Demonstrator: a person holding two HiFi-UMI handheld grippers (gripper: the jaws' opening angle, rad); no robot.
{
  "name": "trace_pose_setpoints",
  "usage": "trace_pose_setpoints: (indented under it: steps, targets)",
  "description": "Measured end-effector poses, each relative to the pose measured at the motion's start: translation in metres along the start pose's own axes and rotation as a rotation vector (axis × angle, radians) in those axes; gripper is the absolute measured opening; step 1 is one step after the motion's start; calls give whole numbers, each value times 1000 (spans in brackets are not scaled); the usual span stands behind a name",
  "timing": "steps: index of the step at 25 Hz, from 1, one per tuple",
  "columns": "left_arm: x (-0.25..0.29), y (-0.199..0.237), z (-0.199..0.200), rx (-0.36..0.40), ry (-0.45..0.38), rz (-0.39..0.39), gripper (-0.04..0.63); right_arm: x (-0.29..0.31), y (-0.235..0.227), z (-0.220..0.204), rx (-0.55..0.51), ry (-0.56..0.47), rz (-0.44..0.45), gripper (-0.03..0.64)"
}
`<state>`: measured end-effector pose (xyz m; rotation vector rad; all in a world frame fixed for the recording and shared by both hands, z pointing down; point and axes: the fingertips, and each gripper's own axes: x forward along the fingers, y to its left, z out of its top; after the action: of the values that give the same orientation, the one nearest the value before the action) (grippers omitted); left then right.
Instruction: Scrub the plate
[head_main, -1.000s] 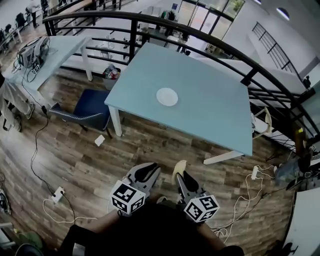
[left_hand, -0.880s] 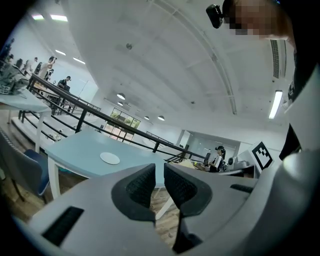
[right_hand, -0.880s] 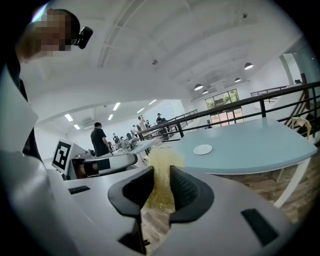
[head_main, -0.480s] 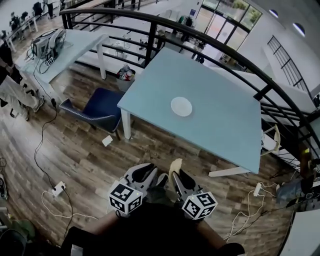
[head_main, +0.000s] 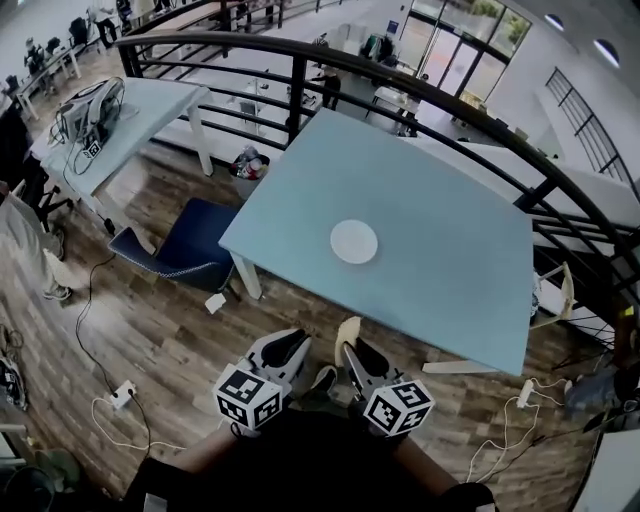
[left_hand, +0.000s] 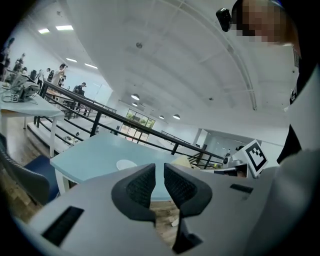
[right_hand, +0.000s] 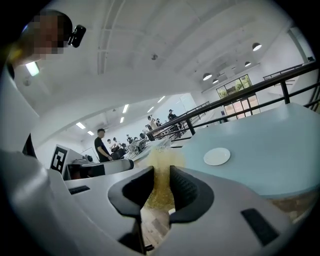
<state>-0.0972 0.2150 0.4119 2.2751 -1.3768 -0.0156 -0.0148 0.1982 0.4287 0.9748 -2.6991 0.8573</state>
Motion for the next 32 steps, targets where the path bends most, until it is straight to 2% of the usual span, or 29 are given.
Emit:
trace_pose_setpoints:
  steps: [7, 13, 16, 20, 25, 28, 32]
  targets:
    - [92, -3, 30, 20, 10, 7, 63, 11, -85, 53, 51, -30, -10, 104]
    - [137, -9, 35, 22, 45, 10, 63, 19, -129, 72, 110, -44, 2, 104]
    - [153, -15, 31, -12, 75, 14, 63, 13, -145, 80, 144, -57, 10, 104]
    - [178, -14, 26, -105, 124, -4, 63, 16, -165, 89, 196, -60, 4, 104]
    - [196, -11, 23, -113, 148, -25, 64, 11, -186, 94, 227, -84, -39, 104]
    - [211, 13, 28, -133, 144, -38, 64, 19, -197, 96, 256, -89, -69, 104]
    - [244, 79, 30, -160, 191, -11, 64, 48, -215, 102, 275, -69, -122, 104]
